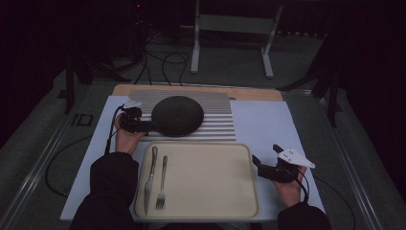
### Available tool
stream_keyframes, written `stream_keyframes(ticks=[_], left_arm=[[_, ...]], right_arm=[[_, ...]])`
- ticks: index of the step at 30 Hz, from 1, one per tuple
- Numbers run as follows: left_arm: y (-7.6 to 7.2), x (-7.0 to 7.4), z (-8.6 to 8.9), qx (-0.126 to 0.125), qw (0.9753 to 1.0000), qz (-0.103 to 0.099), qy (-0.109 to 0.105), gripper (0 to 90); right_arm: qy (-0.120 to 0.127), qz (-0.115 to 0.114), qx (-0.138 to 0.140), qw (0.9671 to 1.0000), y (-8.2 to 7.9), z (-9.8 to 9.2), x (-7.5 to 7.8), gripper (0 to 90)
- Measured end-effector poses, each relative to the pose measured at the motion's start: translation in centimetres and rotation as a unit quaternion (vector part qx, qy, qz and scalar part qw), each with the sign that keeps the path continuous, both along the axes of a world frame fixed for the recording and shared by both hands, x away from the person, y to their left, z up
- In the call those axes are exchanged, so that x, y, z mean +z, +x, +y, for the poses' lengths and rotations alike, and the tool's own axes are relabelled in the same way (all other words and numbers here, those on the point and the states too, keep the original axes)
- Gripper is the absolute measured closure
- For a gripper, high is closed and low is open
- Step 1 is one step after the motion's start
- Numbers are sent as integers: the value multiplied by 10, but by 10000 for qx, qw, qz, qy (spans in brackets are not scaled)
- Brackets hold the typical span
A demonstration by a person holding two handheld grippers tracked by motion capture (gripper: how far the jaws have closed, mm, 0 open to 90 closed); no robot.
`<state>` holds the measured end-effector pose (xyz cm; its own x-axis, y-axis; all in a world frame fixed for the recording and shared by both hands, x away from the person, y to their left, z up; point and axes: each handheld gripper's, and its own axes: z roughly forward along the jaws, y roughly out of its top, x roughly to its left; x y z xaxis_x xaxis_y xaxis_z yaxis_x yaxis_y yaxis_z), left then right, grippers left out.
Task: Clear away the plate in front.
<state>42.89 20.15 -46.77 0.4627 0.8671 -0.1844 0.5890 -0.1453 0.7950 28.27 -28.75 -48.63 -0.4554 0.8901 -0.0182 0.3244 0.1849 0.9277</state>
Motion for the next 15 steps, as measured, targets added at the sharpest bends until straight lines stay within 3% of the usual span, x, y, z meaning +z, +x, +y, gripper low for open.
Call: stream_keyframes(ticks=[15], left_arm=[[15, -14, 3, 128, 9994, 284, 146, 13]], right_arm=[[22, 5, 1, 10000, 0, 0, 0, 82]])
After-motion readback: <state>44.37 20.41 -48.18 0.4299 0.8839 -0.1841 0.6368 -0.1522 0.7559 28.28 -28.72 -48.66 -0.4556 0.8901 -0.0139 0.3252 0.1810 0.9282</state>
